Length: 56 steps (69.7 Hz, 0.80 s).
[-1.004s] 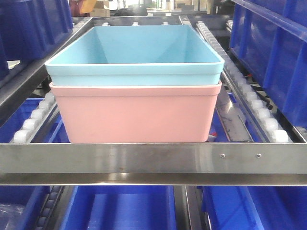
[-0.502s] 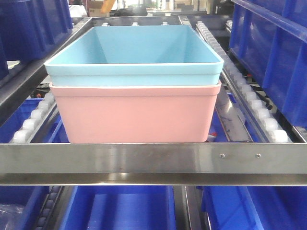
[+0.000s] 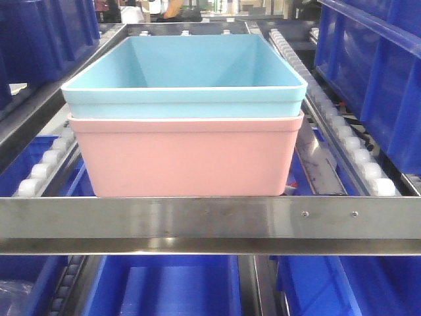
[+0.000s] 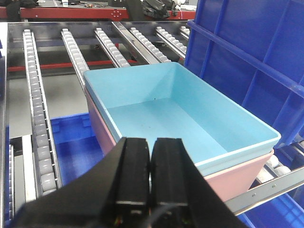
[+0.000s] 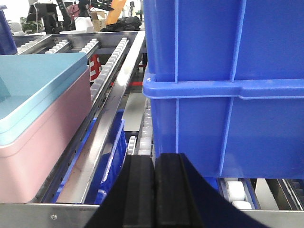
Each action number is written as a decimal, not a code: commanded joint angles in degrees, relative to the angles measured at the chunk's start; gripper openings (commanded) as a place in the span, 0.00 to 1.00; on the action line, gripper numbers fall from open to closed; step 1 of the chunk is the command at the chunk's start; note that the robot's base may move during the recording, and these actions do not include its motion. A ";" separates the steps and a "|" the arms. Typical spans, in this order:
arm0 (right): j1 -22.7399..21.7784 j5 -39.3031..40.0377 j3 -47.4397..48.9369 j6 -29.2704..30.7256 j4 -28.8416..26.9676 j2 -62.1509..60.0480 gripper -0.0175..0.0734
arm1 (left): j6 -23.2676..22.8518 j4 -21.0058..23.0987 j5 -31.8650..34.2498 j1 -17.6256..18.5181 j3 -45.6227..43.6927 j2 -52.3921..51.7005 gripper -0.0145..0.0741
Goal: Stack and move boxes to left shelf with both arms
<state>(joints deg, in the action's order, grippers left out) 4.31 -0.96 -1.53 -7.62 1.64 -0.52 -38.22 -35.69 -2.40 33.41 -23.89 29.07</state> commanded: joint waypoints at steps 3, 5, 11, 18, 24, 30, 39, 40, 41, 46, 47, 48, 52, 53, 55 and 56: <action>-0.40 5.55 -0.05 0.76 -0.20 -0.32 0.25 | -0.39 -0.29 4.47 0.38 -1.64 0.31 0.16; -0.40 5.55 -0.05 0.76 -0.20 -0.32 0.25 | -0.39 -0.29 4.47 0.38 -1.64 0.31 0.16; -0.40 5.55 -0.05 0.76 -0.20 -0.32 0.25 | -0.39 -0.29 4.47 0.38 -1.64 0.31 0.16; -0.40 5.55 -0.05 0.76 -0.20 -0.32 0.25 | -0.39 -0.29 4.47 0.38 -1.64 0.31 0.16; -0.40 5.55 -0.05 0.76 -0.20 -0.32 0.25 | -0.39 -0.18 4.51 0.38 -1.41 0.31 0.16; -0.40 5.50 -0.05 0.76 -0.20 -0.32 0.25 | -0.39 1.57 4.60 0.38 -0.32 0.31 0.16; -0.40 5.50 -0.05 0.76 -0.20 -0.32 0.25 | 10.59 11.37 3.45 -3.03 1.59 -2.89 0.16; -0.40 5.50 -0.05 0.76 -0.20 -0.32 0.25 | 12.30 12.22 3.70 -3.51 1.84 -3.73 0.16; -0.40 5.50 -0.05 0.76 -0.20 -0.32 0.25 | 14.96 13.56 4.16 -4.27 2.23 -4.32 0.16; -0.40 5.50 -0.05 0.76 -0.20 -0.32 0.25 | 24.54 19.99 5.13 -7.68 4.34 -8.65 0.16; -0.40 5.50 -0.05 0.76 -0.20 -0.32 0.25 | 26.53 21.56 5.41 -8.57 5.03 -9.35 0.16; -0.40 5.50 -0.05 0.76 -0.20 -0.32 0.25 | 27.76 22.53 5.59 -9.14 5.52 -10.39 0.16; -0.40 5.50 -0.05 0.76 -0.20 -0.32 0.25 | 32.56 27.38 6.49 -11.96 8.02 -13.42 0.16; -0.40 5.50 -0.05 0.76 -0.20 -0.32 0.25 | 34.00 28.25 7.09 -12.78 8.96 -14.42 0.16; -0.40 5.50 -0.05 0.76 -0.20 -0.32 0.25 | 36.14 30.30 7.93 -13.80 10.53 -15.73 0.16; -0.40 5.50 -0.05 0.76 -0.20 -0.32 0.25 | 37.61 31.13 8.60 -14.30 11.16 -16.35 0.16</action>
<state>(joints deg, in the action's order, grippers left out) 4.31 -0.96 -1.53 -7.62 1.54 -0.52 -7.69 -10.27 -0.51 21.61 -14.05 15.36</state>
